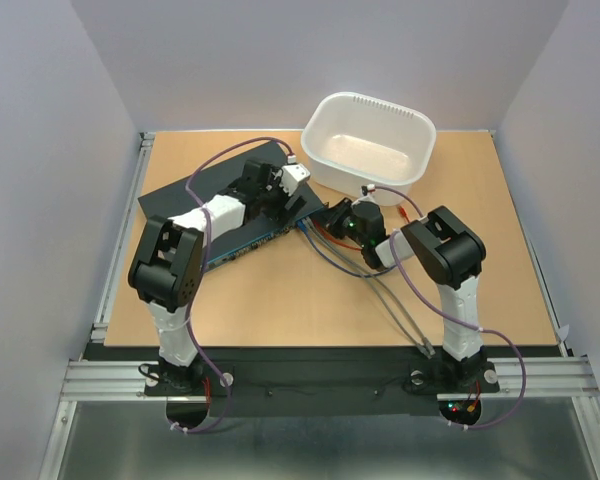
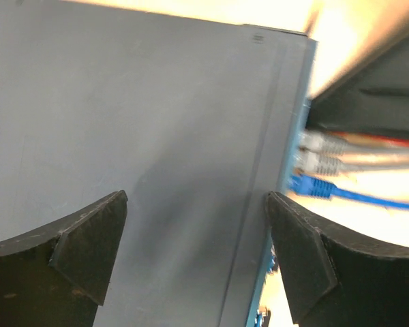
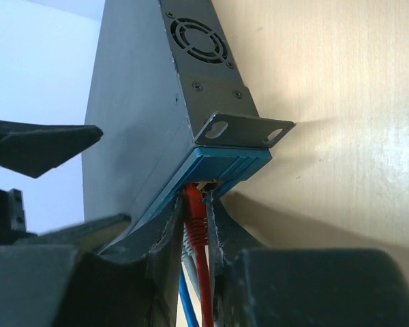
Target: Pull the plug from the switch port
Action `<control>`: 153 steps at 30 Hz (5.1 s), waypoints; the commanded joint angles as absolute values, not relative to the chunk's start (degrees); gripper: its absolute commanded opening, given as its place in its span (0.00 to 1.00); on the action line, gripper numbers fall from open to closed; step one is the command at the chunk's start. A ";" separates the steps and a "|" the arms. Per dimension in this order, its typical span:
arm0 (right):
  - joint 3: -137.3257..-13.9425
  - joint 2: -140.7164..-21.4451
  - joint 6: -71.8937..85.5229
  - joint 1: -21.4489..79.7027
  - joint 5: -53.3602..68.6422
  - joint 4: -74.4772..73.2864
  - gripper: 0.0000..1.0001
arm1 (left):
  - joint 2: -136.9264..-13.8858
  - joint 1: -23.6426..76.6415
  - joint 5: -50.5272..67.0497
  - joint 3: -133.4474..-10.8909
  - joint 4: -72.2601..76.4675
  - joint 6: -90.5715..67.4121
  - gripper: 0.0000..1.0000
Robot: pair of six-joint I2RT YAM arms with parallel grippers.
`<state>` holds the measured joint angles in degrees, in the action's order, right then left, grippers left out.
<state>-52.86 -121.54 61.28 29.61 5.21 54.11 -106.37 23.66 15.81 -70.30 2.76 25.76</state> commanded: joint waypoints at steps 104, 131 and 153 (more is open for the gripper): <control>-60.73 -101.07 39.46 26.28 15.81 24.78 0.55 | -103.97 24.08 12.66 -68.38 -2.64 35.16 0.97; -47.64 -98.09 46.84 32.78 4.57 33.57 0.44 | -106.88 24.08 12.66 -69.26 -0.88 33.66 0.96; -49.13 -111.88 55.29 31.12 2.56 51.33 0.47 | -107.31 24.08 12.57 -70.05 -0.79 34.01 0.96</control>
<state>-47.18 -110.61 56.82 31.68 5.08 47.83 -104.86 24.01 14.76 -69.14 -0.67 33.10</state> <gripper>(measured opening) 0.469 0.963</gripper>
